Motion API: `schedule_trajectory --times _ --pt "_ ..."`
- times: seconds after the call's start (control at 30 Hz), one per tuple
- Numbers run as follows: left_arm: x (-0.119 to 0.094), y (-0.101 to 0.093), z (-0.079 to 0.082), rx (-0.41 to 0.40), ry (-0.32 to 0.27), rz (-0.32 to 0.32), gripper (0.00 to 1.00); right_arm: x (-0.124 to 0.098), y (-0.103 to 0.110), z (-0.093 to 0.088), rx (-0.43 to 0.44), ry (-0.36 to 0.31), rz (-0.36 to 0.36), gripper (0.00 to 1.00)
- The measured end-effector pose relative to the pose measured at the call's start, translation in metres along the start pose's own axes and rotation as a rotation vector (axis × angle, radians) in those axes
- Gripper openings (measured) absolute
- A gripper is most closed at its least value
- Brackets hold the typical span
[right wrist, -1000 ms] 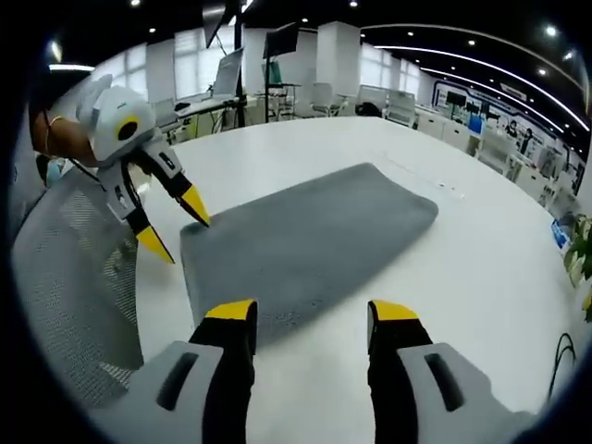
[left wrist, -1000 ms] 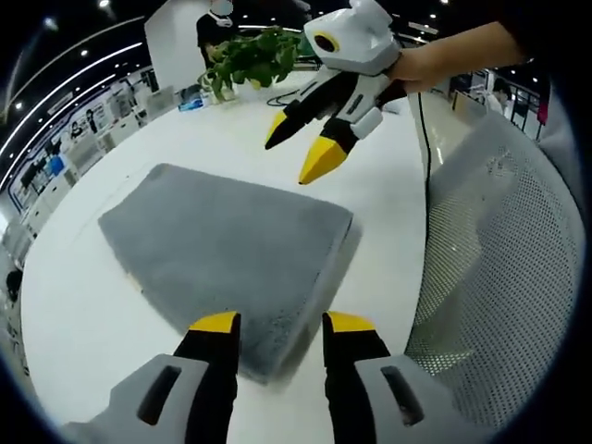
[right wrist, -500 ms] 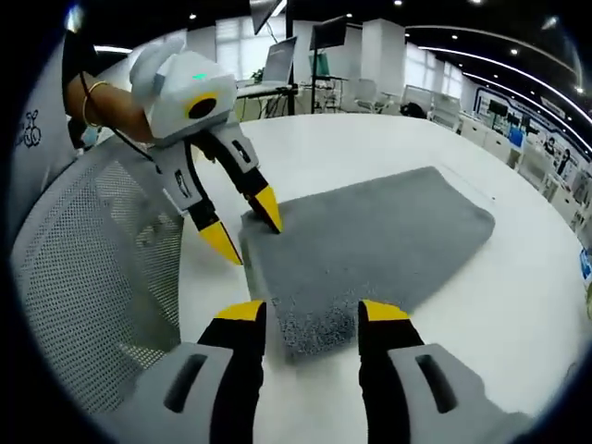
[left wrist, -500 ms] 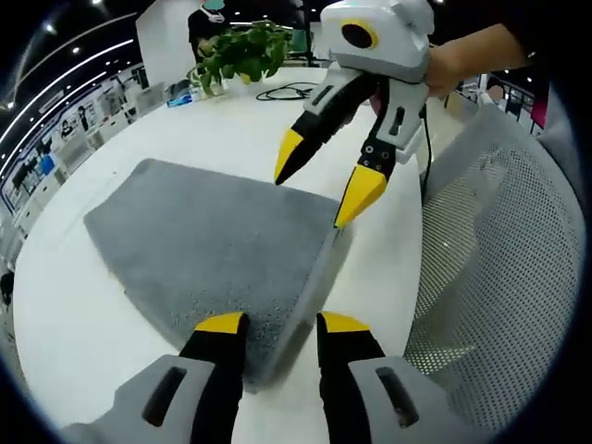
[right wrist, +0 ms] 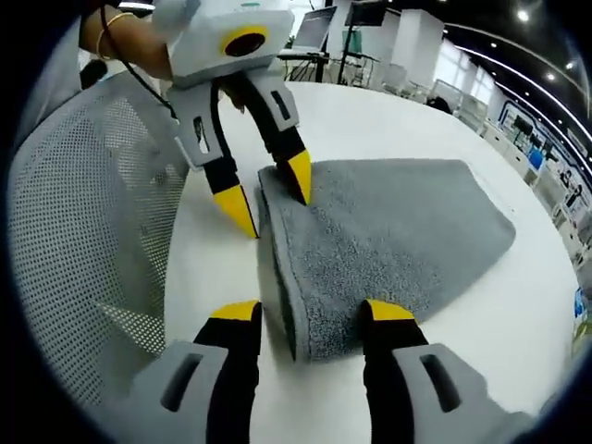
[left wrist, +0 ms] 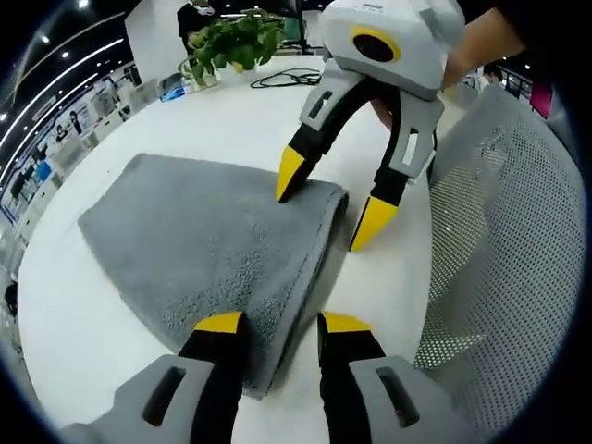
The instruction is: Fold the towel on the table until its edges align and the towel forms a compact rectangular stack.
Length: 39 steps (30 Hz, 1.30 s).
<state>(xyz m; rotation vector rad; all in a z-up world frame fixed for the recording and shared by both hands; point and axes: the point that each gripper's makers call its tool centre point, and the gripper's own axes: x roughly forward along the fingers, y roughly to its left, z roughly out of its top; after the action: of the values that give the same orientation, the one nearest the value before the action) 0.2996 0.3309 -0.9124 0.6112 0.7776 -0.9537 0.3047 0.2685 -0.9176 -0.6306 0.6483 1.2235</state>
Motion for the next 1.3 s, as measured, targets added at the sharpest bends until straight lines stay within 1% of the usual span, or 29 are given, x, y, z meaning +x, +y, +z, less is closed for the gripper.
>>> schedule_trajectory --times 0.1,0.17,0.27,0.33,0.4,0.43,0.47,0.53,0.67,0.7,0.77,0.87,1.03,1.17,1.3 --pt "0.0 0.001 0.0 -0.003 0.004 -0.003 0.29 -0.001 -0.004 0.0 0.002 -0.004 0.0 0.4" --pt "0.0 0.005 0.0 0.016 0.009 0.004 0.25 -0.001 -0.007 -0.001 0.005 -0.004 -0.003 0.37" --pt "0.001 0.005 -0.002 0.027 0.019 -0.011 0.24 -0.001 -0.006 0.0 -0.007 0.0 -0.007 0.34" --pt "0.0 0.005 -0.002 0.056 0.027 -0.011 0.24 -0.001 -0.007 0.0 -0.002 0.007 -0.005 0.32" --pt "0.002 0.005 -0.002 0.05 0.026 -0.015 0.24 0.001 -0.012 -0.001 -0.002 0.017 -0.025 0.27" --pt "0.001 0.005 -0.002 0.05 0.027 -0.017 0.23 0.002 -0.014 0.001 0.0 0.01 -0.029 0.26" --pt "0.001 0.006 -0.002 0.063 0.033 -0.013 0.22 0.001 -0.014 0.0 0.017 0.014 -0.035 0.25" --pt "0.001 0.008 -0.001 0.095 0.034 -0.013 0.18 0.002 -0.014 -0.001 0.021 0.01 -0.037 0.24" --pt "0.001 0.008 0.0 0.111 0.054 -0.026 0.15 0.002 -0.015 -0.001 0.021 0.007 -0.042 0.22" --pt "0.001 0.01 -0.001 0.132 0.06 -0.017 0.14 0.001 -0.016 -0.001 0.021 0.007 -0.044 0.21" --pt "0.002 0.01 -0.002 0.127 0.057 -0.016 0.12 0.001 -0.018 -0.001 0.026 0.007 -0.05 0.19" --pt "0.002 0.011 -0.002 0.129 0.047 -0.012 0.11 0.0 -0.019 0.0 0.073 -0.006 -0.049 0.16" --pt "0.003 0.011 -0.002 0.127 0.044 0.013 0.09 0.0 -0.018 0.001 0.053 0.005 -0.06 0.12" --pt "0.003 0.013 -0.002 0.12 0.051 0.012 0.09 0.0 -0.02 0.001 0.082 0.01 -0.058 0.11" --pt "0.003 0.013 -0.002 0.087 0.046 0.013 0.09 0.001 -0.02 -0.001 0.105 0.001 -0.051 0.11"
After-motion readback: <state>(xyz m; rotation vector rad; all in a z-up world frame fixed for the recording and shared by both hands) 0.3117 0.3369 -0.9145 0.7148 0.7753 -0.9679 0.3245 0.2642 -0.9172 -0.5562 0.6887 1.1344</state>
